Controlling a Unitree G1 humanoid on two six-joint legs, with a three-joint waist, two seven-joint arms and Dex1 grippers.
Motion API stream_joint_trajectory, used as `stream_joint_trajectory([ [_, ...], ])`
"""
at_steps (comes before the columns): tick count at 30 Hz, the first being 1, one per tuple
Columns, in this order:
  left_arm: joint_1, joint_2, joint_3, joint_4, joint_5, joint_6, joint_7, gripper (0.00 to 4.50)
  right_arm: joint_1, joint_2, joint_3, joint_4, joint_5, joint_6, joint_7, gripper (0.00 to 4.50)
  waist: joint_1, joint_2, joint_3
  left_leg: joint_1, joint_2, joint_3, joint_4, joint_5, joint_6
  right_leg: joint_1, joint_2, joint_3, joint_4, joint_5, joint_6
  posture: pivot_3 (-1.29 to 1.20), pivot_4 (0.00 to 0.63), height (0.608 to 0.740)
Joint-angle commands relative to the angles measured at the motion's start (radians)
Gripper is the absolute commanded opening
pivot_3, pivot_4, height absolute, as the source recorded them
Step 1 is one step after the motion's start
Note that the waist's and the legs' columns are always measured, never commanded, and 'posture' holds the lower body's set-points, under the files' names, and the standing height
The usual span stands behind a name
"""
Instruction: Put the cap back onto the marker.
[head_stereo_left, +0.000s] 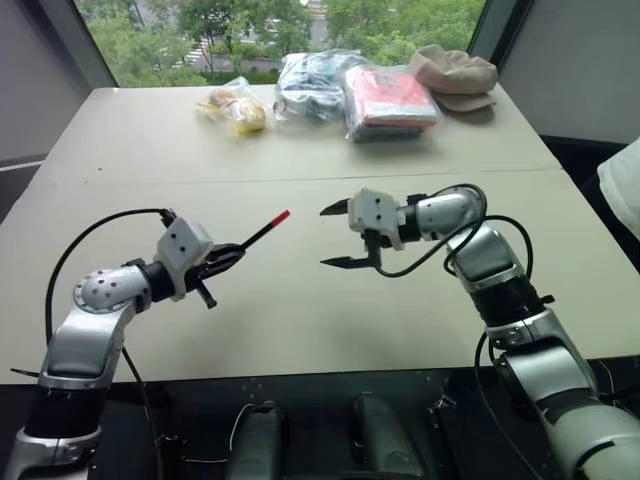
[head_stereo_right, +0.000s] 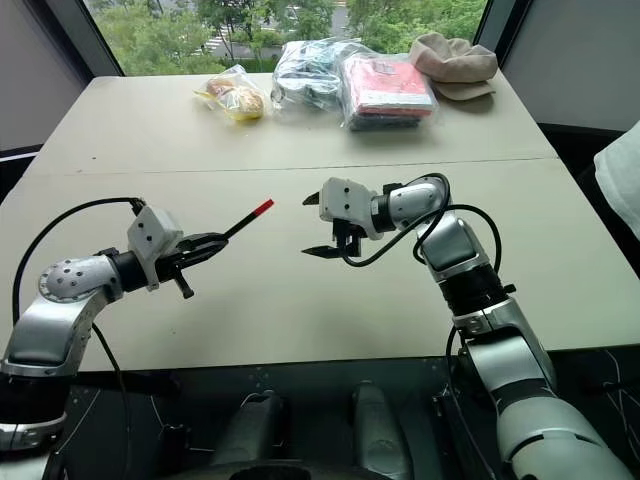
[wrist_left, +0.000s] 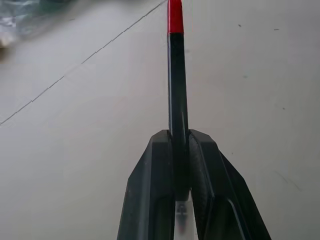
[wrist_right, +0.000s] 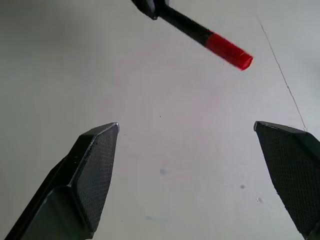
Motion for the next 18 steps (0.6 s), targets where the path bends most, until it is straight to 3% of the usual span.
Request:
stream_joint_trajectory([
  [1, 0.025, -0.036, 0.111, -0.126, -0.044, 0.196, 0.159, 0.00, 0.016, -0.014, -0.032, -0.090, 0.042, 0.043, -0.021, 4.47, 0.000, 0.000, 0.000, 0.000, 0.000, 0.000, 0.000, 0.000, 0.000, 0.000, 0.000, 0.000, 0.000, 0.000, 0.000, 0.00, 0.150, 0.740],
  [8, 0.040, -0.192, 0.267, -0.274, -0.106, 0.581, 0.423, 0.00, 0.032, -0.017, -0.052, -0.153, 0.099, 0.121, -0.055, 4.47, 0.001, -0.001, 0.000, 0.000, 0.000, -0.001, 0.000, 0.000, 0.000, 0.000, 0.000, 0.000, 0.000, 0.000, 0.000, 0.00, 0.150, 0.740],
  [18, 0.073, -0.273, 0.305, -0.251, -0.104, 0.682, 0.555, 0.00, 0.020, -0.033, -0.048, -0.156, 0.118, 0.135, -0.073, 4.47, 0.003, -0.001, -0.001, 0.000, -0.001, -0.001, 0.000, 0.000, 0.000, 0.000, -0.001, 0.000, 0.000, 0.000, 0.000, 0.00, 0.150, 0.740],
])
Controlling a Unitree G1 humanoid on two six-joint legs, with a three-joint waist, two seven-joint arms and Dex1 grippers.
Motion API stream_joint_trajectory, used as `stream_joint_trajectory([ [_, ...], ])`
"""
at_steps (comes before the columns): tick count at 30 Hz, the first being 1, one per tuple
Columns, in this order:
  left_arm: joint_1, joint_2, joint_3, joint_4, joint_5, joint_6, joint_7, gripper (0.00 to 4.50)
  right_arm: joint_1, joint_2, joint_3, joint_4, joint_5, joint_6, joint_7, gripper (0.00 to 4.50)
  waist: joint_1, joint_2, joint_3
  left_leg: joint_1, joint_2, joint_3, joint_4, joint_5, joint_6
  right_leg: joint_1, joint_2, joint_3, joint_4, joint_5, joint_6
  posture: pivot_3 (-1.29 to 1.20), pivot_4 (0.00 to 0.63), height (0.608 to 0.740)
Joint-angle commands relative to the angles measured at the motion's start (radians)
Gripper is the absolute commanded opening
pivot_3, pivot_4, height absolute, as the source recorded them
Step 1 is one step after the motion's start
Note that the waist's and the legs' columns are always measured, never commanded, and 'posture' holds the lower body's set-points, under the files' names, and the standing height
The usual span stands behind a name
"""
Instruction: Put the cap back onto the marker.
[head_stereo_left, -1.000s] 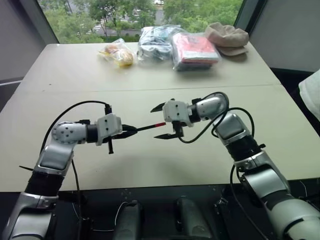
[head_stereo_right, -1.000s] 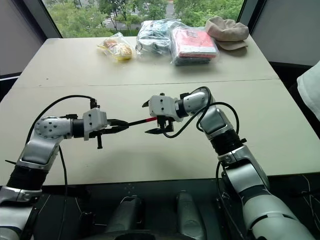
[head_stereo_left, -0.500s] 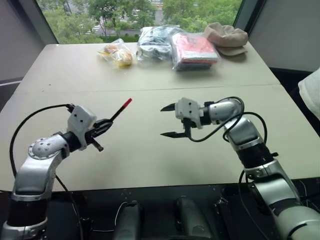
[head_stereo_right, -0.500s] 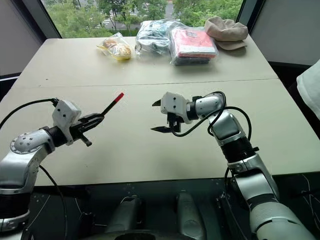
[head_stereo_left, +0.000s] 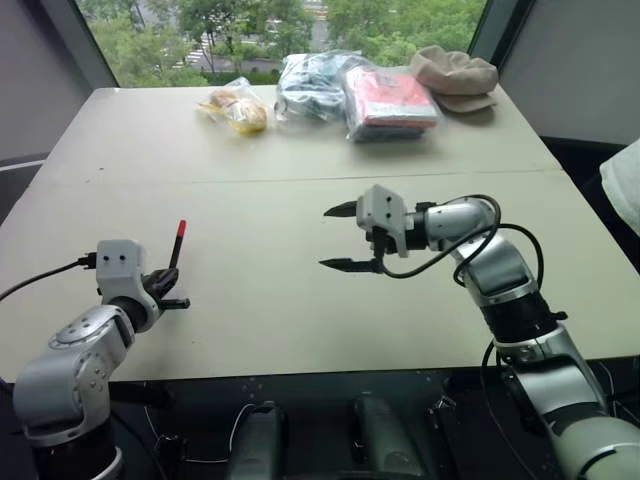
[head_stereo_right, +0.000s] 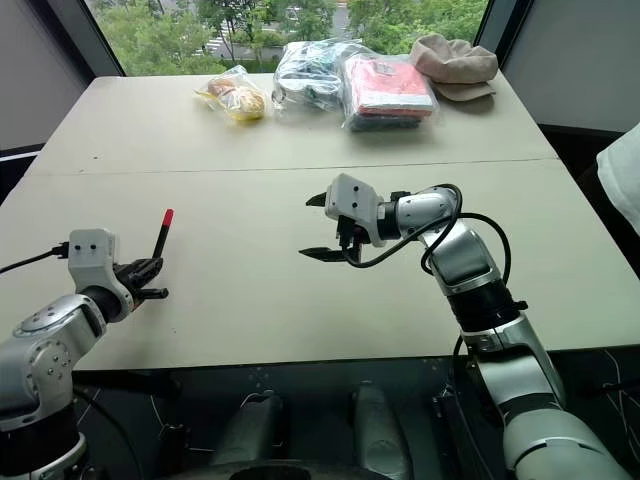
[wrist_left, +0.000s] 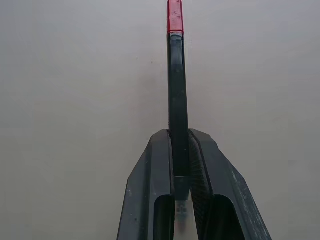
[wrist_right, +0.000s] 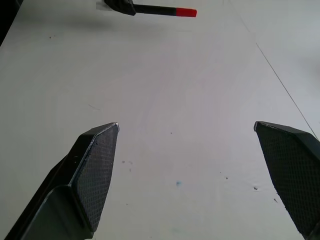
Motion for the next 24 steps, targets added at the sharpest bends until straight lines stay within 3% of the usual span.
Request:
stream_joint_trajectory([
  [1, 0.001, -0.007, 0.021, -0.001, -0.008, -0.004, 0.016, 0.00, -0.022, -0.005, -0.022, -0.032, 0.021, -0.006, -0.008, 4.47, 0.000, 0.000, 0.000, 0.000, 0.000, 0.000, 0.000, 0.000, 0.000, 0.000, 0.000, 0.000, 0.000, 0.000, 0.000, 0.00, 0.150, 0.740],
  [4, 0.015, -0.024, 0.021, 0.016, -0.019, -0.003, 0.021, 0.00, -0.025, -0.010, -0.020, -0.030, 0.019, -0.011, -0.014, 4.47, 0.001, 0.000, 0.000, 0.000, 0.000, 0.000, 0.000, 0.000, 0.000, 0.000, 0.000, 0.000, 0.000, 0.000, 0.000, 0.00, 0.150, 0.740],
  [5, 0.016, -0.031, 0.024, 0.018, -0.026, 0.000, 0.022, 0.98, -0.026, -0.011, -0.020, -0.029, 0.019, -0.012, -0.015, 4.50, 0.001, 0.000, 0.000, 0.000, 0.000, 0.000, 0.000, 0.000, 0.000, 0.000, 0.000, 0.000, -0.001, 0.000, 0.000, 0.00, 0.150, 0.740],
  [7, 0.016, -0.033, 0.027, 0.014, -0.032, 0.003, 0.025, 1.79, -0.026, -0.012, -0.020, -0.028, 0.020, -0.012, -0.019, 4.50, 0.002, 0.000, 0.000, 0.000, 0.000, 0.000, 0.000, 0.000, 0.000, 0.000, 0.000, 0.000, -0.001, 0.000, 0.000, 0.00, 0.150, 0.740],
  [12, 0.024, -0.041, 0.022, -0.023, -0.041, 0.001, 0.044, 4.36, -0.022, -0.018, -0.022, -0.030, 0.023, -0.014, -0.020, 4.50, -0.001, 0.000, 0.000, 0.000, 0.000, 0.000, 0.000, 0.000, 0.000, 0.000, 0.000, 0.000, -0.001, 0.000, 0.000, 0.00, 0.150, 0.740],
  [24, 0.154, -0.143, -0.085, -0.410, 0.054, -0.105, 0.218, 4.47, -0.080, -0.068, -0.056, 0.018, 0.091, 0.010, 0.056, 4.50, 0.003, 0.000, 0.000, 0.000, 0.000, 0.001, 0.000, 0.000, 0.000, 0.001, -0.001, 0.001, -0.002, 0.000, 0.000, 0.00, 0.150, 0.740],
])
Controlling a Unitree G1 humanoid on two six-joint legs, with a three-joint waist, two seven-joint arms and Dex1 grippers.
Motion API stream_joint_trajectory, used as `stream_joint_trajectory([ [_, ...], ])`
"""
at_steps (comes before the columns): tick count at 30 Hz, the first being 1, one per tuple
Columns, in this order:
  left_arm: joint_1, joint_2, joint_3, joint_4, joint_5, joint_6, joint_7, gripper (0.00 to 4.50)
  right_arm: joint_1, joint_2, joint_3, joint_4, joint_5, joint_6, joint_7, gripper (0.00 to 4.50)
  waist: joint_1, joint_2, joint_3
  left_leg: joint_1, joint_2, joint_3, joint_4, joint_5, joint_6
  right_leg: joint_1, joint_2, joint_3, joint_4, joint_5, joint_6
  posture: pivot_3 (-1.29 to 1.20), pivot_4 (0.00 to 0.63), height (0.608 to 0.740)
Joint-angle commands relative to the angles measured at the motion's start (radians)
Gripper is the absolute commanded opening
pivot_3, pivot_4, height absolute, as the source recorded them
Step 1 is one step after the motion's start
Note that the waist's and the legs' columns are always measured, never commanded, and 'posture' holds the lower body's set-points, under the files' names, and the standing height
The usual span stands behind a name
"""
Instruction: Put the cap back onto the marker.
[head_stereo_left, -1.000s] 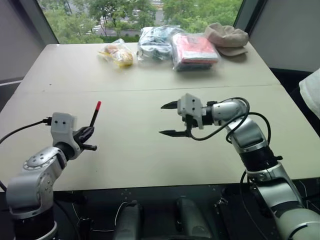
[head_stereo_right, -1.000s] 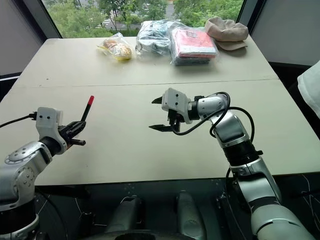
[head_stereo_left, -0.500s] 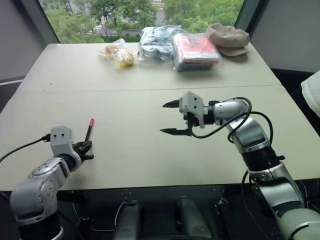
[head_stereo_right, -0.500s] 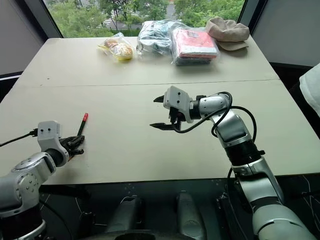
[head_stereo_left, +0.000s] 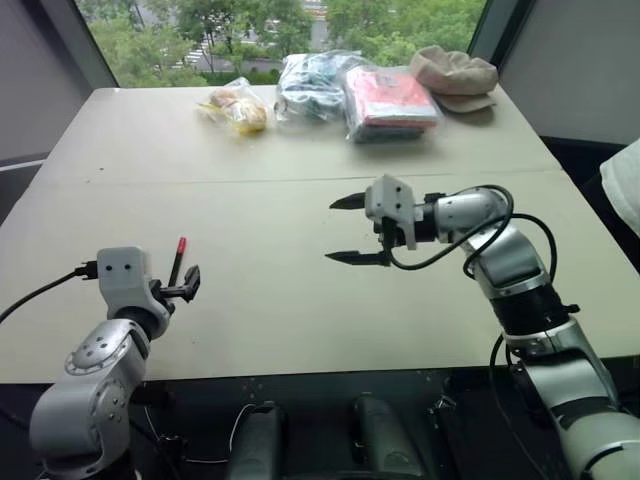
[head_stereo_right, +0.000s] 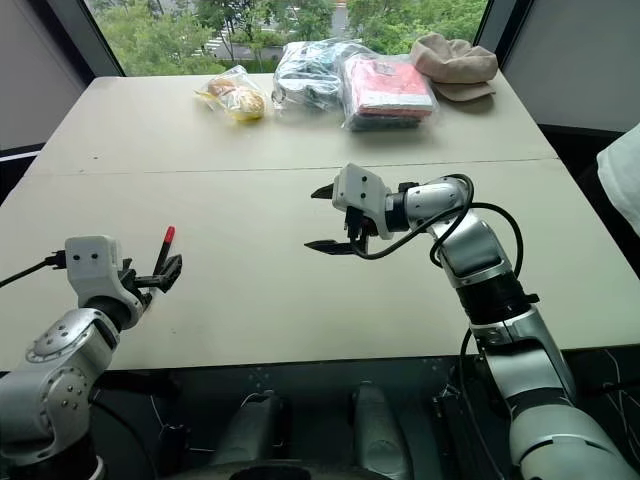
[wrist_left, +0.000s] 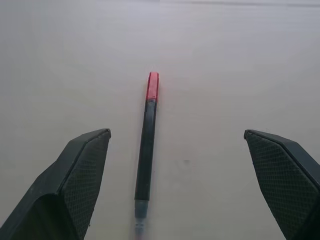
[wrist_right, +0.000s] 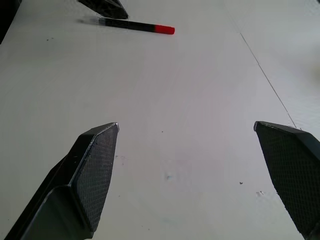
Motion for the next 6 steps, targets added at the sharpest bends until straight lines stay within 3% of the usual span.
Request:
stream_joint_trajectory([
  [1, 0.053, -0.025, -0.018, -0.166, 0.025, -0.008, 0.051, 4.47, -0.036, -0.020, -0.041, -0.002, 0.046, 0.017, 0.032, 4.50, -0.001, 0.000, 0.000, 0.000, 0.000, 0.000, 0.000, 0.000, 0.000, 0.000, 0.000, 0.000, 0.000, 0.000, 0.000, 0.00, 0.150, 0.740],
  [6, 0.132, -0.029, -0.036, -0.212, -0.014, -0.071, 0.127, 4.47, -0.069, -0.029, -0.068, 0.015, 0.097, 0.049, 0.056, 4.50, 0.000, 0.000, 0.000, 0.000, 0.000, 0.000, 0.000, 0.000, 0.000, 0.000, 0.000, 0.000, -0.001, 0.000, 0.000, 0.00, 0.150, 0.740],
])
